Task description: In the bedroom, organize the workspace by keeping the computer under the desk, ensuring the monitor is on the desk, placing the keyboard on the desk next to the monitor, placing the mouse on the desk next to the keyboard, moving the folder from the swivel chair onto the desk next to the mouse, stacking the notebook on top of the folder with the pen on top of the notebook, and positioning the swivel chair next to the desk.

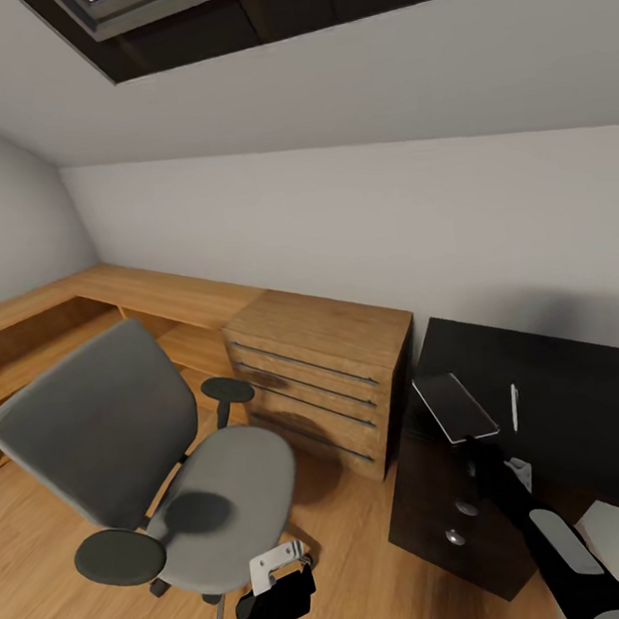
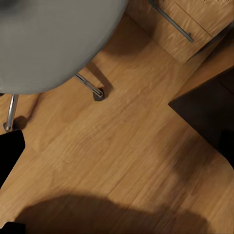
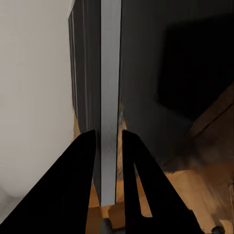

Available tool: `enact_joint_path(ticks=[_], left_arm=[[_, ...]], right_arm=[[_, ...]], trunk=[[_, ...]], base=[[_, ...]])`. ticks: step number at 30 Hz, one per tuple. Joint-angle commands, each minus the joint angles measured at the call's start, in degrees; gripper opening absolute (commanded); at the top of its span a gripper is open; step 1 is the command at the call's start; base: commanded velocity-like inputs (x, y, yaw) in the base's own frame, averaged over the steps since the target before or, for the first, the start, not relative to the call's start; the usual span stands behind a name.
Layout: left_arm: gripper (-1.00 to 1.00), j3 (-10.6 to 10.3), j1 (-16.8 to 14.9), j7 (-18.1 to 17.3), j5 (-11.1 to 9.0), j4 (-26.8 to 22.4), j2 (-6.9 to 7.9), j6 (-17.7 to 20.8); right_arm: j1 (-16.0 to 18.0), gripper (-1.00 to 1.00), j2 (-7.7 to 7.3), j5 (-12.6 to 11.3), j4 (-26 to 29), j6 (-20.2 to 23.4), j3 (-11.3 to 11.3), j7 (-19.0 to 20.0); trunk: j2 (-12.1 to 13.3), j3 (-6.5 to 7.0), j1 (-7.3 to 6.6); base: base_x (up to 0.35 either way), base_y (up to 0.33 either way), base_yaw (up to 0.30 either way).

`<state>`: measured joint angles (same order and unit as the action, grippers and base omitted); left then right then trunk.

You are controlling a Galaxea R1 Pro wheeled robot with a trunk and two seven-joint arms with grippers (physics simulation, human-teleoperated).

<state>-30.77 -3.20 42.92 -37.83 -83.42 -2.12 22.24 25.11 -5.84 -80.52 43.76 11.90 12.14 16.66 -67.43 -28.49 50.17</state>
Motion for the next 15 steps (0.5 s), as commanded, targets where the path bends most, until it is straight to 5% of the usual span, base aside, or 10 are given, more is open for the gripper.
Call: enact_joint_path(ticks=[1,9,15], left_arm=[[1.0,-0.1,0.0,0.4,-0.3,-0.1,0.01,0.2],[1.0,-0.3,0.0,0.5,-0.4,0.0,-0.07,0.2],[1.0,-0.4,0.0,0.5,-0.4,0.0,-0.08,0.2]], right_arm=[[0.0,-1.0,0.02,-0.5,0.3,0.4,0.2,0.1],[-0.1,-1.0,0.12,-0.4,3.4,0.4,0.2,-0.3],[-0.7,-1.0,2.18,-0.1,8.4,0.4,0.2,-3.7]], trunk=[[0.4,0.13,-0.22],[3.6,1.56,-1.98],[5.6,2.46,-3.08]], base=[[0.0,0.0,0.0],[0.0,0.0,0.0],[0.0,0.0,0.0]])
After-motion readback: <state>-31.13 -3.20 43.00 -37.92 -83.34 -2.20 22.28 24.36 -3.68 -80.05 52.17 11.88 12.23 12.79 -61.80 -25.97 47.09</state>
